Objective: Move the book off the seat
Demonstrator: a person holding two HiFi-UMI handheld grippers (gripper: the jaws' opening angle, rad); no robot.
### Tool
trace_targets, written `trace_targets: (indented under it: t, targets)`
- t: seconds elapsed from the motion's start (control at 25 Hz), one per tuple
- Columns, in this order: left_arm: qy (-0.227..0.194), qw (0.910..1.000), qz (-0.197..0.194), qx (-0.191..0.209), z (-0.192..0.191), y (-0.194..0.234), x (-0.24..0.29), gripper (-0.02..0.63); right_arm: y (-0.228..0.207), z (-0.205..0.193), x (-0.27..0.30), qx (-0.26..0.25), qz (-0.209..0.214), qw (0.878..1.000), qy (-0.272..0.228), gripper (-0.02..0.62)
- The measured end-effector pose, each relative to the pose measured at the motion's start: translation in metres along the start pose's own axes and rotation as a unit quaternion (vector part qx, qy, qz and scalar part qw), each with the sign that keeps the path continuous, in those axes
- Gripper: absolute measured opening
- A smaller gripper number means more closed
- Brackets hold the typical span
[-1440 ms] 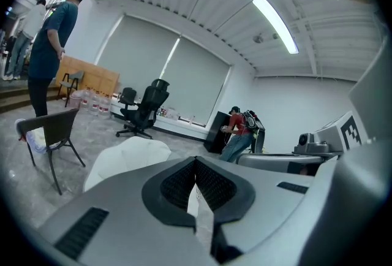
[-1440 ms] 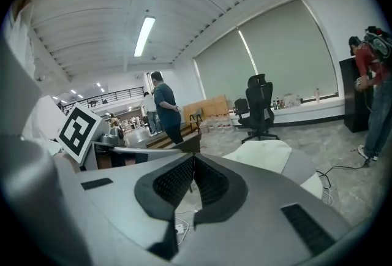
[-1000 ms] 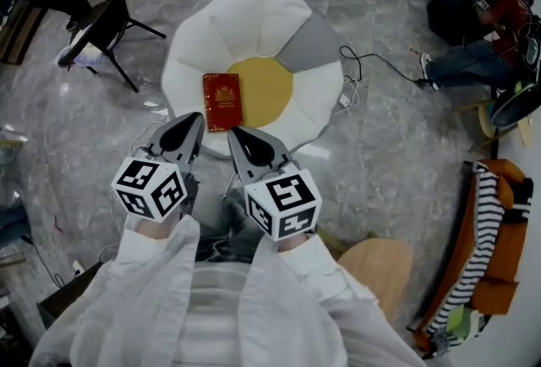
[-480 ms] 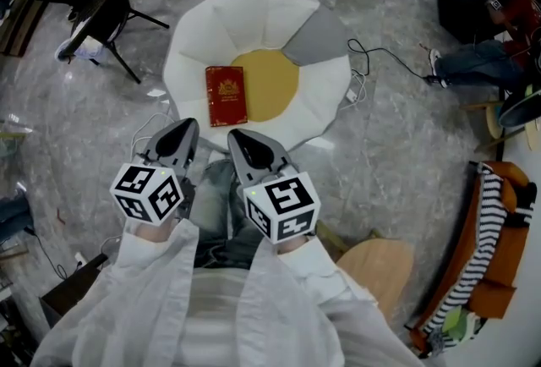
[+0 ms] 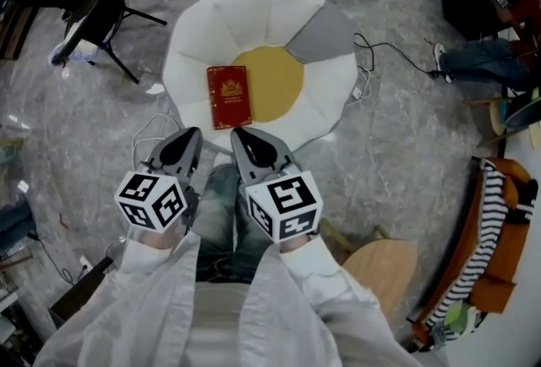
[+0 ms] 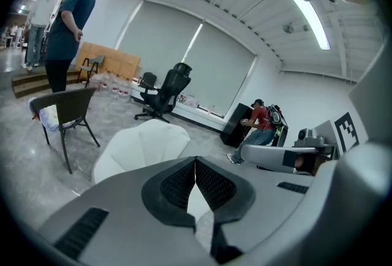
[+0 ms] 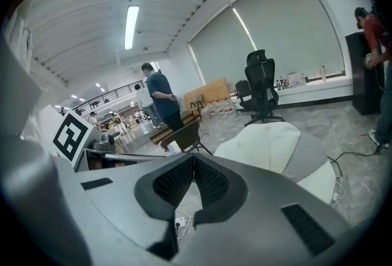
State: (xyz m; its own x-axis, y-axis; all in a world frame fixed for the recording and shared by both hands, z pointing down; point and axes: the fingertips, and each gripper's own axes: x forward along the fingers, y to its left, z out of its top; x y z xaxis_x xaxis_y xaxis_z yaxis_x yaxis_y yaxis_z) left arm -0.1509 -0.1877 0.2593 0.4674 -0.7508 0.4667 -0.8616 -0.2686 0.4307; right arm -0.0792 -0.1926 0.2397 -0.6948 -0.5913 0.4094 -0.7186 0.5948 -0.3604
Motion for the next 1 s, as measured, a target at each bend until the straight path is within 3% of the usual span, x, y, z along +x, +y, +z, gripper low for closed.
trace_targets:
  t: [0.44, 1.0]
  targets:
    - [0.017, 0.9996, -0.002, -0.024, -0.027, 0.070, 0.052, 0.006, -0.029, -0.028, 0.075, -0.047, -0.014, 0.998, 0.035, 0.012]
    - [0.056, 0.9968, -0.006, -0.056, -0.126, 0.148, 0.138, 0.006, -0.083, -0.132, 0.174, -0.041, -0.011, 0.995, 0.085, 0.012]
